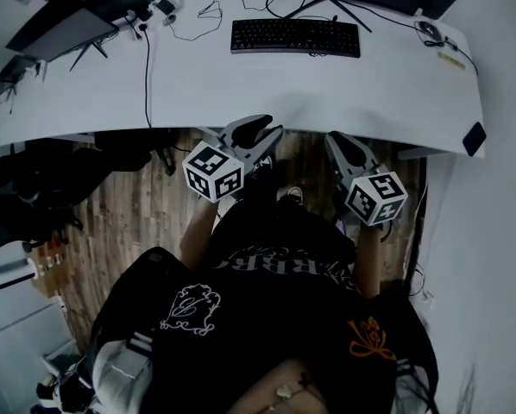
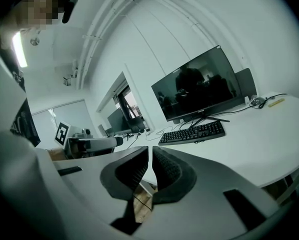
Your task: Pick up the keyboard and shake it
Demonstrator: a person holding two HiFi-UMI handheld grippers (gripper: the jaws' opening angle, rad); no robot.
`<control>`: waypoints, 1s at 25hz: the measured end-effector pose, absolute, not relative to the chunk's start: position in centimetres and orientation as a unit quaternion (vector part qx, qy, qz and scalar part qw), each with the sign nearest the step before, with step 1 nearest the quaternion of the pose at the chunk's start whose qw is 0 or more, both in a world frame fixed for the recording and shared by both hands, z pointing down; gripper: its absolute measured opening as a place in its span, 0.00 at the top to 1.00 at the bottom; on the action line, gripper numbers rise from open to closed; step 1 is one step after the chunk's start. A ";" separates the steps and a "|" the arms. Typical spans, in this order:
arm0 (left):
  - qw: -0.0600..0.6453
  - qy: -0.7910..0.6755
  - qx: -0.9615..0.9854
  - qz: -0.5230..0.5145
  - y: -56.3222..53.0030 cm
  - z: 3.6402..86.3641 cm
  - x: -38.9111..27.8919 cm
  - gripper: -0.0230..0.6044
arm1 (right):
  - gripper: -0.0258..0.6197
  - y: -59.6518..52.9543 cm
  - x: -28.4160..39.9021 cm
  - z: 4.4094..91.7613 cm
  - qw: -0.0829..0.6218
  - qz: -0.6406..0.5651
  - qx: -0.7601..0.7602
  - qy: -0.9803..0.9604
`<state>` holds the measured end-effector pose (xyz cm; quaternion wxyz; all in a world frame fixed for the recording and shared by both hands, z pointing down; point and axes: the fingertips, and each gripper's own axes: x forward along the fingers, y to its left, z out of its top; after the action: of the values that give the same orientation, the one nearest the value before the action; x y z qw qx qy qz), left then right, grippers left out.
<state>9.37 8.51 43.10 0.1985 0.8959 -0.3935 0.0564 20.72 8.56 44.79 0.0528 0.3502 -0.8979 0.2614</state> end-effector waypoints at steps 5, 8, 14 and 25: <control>0.199 -0.383 0.900 0.054 10.5 42.8 10.7 0.78 | 0.95 10.3 21.6 44.5 0.046 0.261 0.356 -0.896; 0.198 -0.372 0.905 0.064 11.3 42.8 11.1 0.81 | 0.96 10.9 21.7 44.5 0.043 0.264 0.362 -0.893; 0.202 -0.357 0.909 0.079 12.6 43.4 10.6 0.87 | 0.96 12.0 20.7 44.5 0.046 0.260 0.368 -0.891; 0.198 -0.332 0.919 0.077 14.6 42.8 6.6 0.91 | 0.95 14.0 16.1 44.0 0.045 0.253 0.394 -0.883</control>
<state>6.57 14.58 42.75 0.1977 0.9190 -0.3324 0.0766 16.13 14.04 44.04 0.0455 0.3935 -0.8825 0.2533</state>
